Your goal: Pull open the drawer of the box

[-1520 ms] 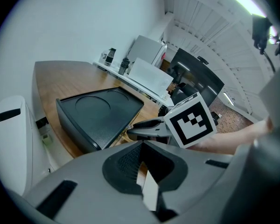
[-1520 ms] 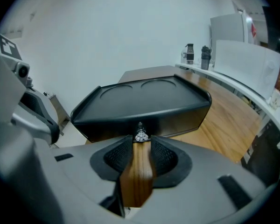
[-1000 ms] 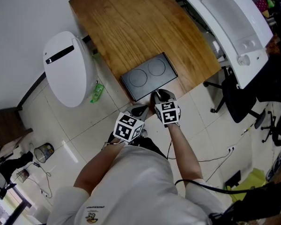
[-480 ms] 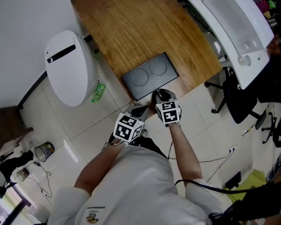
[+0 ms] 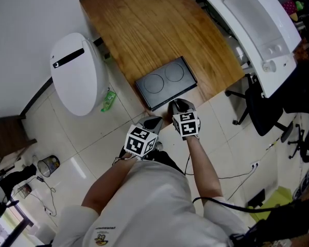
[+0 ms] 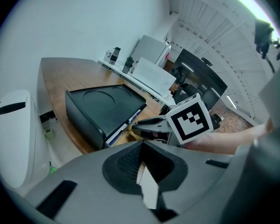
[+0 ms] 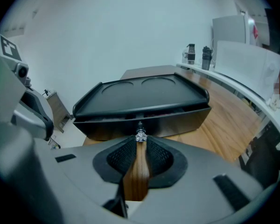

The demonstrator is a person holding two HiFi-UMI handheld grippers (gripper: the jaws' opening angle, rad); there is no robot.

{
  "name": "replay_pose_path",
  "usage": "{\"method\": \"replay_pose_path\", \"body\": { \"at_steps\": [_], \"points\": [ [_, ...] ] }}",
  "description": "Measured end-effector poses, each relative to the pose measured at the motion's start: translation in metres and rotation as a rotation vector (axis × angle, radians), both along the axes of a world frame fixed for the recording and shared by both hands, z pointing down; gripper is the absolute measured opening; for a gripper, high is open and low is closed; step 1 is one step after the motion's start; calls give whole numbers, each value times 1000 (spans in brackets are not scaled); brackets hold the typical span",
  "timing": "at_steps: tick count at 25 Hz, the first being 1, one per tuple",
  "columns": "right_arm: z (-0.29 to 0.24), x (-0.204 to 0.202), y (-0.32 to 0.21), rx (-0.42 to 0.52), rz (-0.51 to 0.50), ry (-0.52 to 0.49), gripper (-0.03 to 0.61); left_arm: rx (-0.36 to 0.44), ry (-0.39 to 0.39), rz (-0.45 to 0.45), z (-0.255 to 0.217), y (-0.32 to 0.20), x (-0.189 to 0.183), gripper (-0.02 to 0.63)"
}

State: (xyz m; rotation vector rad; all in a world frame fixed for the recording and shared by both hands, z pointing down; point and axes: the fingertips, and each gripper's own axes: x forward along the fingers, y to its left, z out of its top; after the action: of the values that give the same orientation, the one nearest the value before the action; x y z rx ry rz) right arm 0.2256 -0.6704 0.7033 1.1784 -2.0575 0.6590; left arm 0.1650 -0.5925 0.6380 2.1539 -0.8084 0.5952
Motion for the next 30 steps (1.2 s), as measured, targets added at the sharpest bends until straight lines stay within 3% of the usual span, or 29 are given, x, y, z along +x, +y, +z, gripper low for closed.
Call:
{"method": "replay_pose_path", "body": {
  "at_steps": [30],
  "points": [
    [4,21,28,-7,18,13,58,5,2,-1,-3,23,7,2]
  ]
}}
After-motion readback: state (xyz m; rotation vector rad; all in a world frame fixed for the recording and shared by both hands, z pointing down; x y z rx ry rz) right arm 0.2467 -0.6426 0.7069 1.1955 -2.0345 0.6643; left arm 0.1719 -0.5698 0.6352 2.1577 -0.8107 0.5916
